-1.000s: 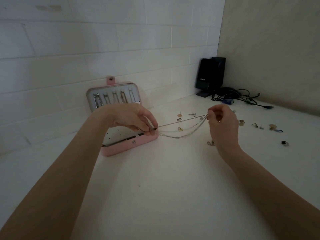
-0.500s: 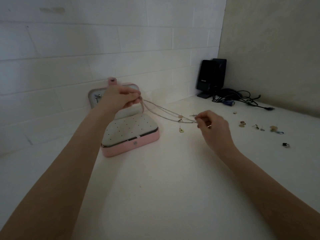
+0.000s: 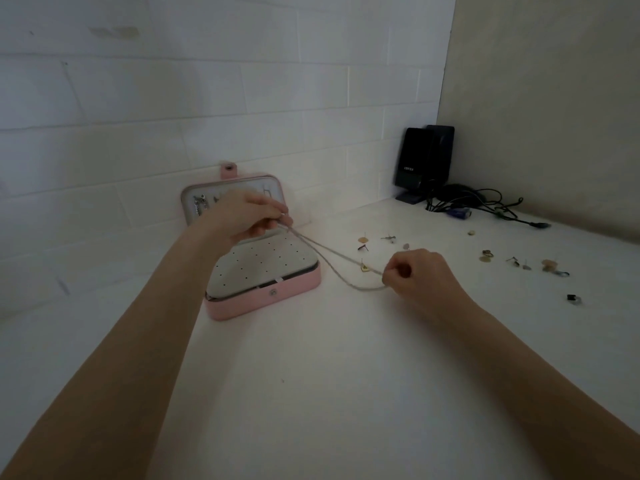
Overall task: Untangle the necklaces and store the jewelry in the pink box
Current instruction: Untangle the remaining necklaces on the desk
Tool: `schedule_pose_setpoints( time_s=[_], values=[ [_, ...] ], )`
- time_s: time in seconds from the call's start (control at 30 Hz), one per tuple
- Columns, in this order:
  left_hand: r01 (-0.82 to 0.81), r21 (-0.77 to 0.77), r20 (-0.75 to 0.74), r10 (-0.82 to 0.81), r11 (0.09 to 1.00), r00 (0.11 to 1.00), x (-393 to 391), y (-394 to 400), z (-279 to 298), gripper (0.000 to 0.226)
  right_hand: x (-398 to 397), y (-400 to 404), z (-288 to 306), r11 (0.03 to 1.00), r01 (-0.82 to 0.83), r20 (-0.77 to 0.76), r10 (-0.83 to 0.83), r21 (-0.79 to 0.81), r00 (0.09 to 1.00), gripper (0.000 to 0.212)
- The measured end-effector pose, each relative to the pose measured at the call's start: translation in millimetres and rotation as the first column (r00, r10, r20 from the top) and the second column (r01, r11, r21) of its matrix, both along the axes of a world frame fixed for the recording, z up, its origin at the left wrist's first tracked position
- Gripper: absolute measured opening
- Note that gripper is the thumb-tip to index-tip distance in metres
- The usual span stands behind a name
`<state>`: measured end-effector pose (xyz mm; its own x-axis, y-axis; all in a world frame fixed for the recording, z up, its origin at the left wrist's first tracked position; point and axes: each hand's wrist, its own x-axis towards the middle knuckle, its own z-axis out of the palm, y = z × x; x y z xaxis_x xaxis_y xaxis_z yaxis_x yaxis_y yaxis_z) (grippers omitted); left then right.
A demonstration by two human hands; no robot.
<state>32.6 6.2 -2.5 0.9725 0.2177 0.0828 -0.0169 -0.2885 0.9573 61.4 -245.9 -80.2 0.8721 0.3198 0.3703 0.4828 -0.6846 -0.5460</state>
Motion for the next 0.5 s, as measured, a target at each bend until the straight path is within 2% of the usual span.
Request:
schedule_pose_setpoints(
  time_s=[0.1, 0.17, 0.23, 0.3, 0.33, 0.37, 0.43, 0.5],
  values=[
    [0.136, 0.104, -0.047, -0.131, 0.985, 0.99, -4, -9, 5, 0.013, -1, 2, -5, 0.992, -0.049, -0.02, 0.047, -0.117, 0.999, 0.015],
    [0.264, 0.191, -0.092, -0.25, 0.946, 0.964, -8, -21, 9, 0.013, -3, 7, -2, 0.995, -0.049, 0.036, 0.052, -0.081, 0.998, 0.013],
    [0.372, 0.28, -0.127, -0.35, 0.885, 0.928, -12, -35, 14, 0.014, -8, 11, 8, 0.985, -0.089, 0.035, 0.084, 0.15, 0.996, 0.011],
    [0.452, 0.328, -0.146, -0.428, 0.83, 0.892, -15, -49, 18, 0.014, -17, 12, 19, 0.872, -0.17, -0.107, 0.245, 0.46, 0.964, 0.012],
    [0.48, 0.33, -0.144, -0.459, 0.813, 0.877, -16, -55, 18, 0.014, -20, 12, 23, 0.794, -0.209, -0.186, 0.373, 0.571, 0.909, 0.015],
    [0.505, 0.316, -0.138, -0.488, 0.803, 0.862, -17, -60, 18, 0.015, -23, 12, 25, 0.739, -0.234, -0.244, 0.476, 0.632, 0.845, 0.019],
    [0.549, 0.253, -0.129, -0.534, 0.797, 0.835, -18, -67, 17, 0.019, -26, 12, 25, 0.691, -0.261, -0.303, 0.581, 0.674, 0.756, 0.02],
    [0.562, 0.183, -0.119, -0.549, 0.807, 0.827, -17, -70, 13, 0.024, -26, 12, 26, 0.67, -0.24, -0.308, 0.591, 0.703, 0.746, 0.015]
  ],
)
